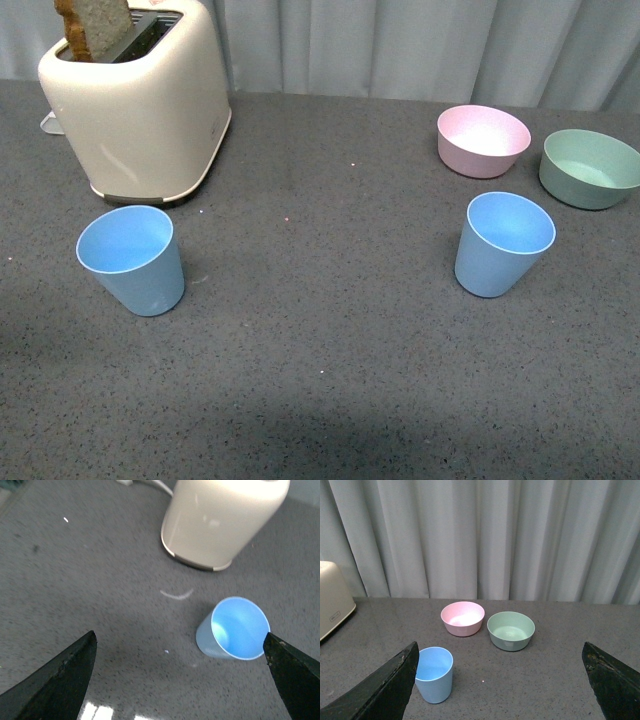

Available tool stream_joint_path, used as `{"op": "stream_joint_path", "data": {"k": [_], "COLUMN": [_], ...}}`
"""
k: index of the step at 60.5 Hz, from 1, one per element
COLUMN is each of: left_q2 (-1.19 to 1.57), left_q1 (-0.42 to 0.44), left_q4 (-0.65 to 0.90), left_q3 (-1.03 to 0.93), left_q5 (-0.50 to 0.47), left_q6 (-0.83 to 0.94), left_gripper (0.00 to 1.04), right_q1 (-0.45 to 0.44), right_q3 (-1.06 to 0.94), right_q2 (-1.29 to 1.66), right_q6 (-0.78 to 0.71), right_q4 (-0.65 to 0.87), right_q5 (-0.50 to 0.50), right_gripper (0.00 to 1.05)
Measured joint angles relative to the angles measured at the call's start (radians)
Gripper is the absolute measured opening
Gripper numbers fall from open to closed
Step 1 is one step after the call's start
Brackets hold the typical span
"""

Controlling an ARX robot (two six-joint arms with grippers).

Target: Stack blue cups with both arms

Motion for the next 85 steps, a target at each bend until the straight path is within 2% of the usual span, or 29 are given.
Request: {"op": "stream_joint_path", "data": {"k": [7, 19, 25, 45, 81, 85], "left_q2": [0.238, 0.498, 0.572, 0.738, 0.824, 0.824], "left_q1": [-0.028, -0.074, -0.084, -0.101, -0.113, -0.113], "left_q4": [-0.031, -0.103, -0.122, -0.190, -0.334, -0.329], "left_q3": [0.122, 0.284, 0.327, 0.444, 0.554, 0.558], "left_q5": [0.059, 0.090, 0.109, 0.081, 0.124, 0.139], "left_q6": [0.000, 0.001, -0.003, -0.031, -0.130, -0.153], "left_gripper": [0.98, 0.98, 0.98, 0.98, 0.07, 0.04], "right_q1": [0.000, 0.000, 0.000, 0.000, 0.000, 0.000], "right_q3": [0.000, 0.000, 0.000, 0.000, 0.000, 0.000], "right_q2": [0.000, 0.000, 0.000, 0.000, 0.000, 0.000], "right_q6": [0.000, 0.000, 0.000, 0.000, 0.000, 0.000], "right_q4": [0.000, 0.000, 0.000, 0.000, 0.000, 0.000], "right_q5": [0.000, 0.000, 0.000, 0.000, 0.000, 0.000], "right_gripper": [0.95, 0.95, 0.95, 0.95, 0.95, 0.95]}}
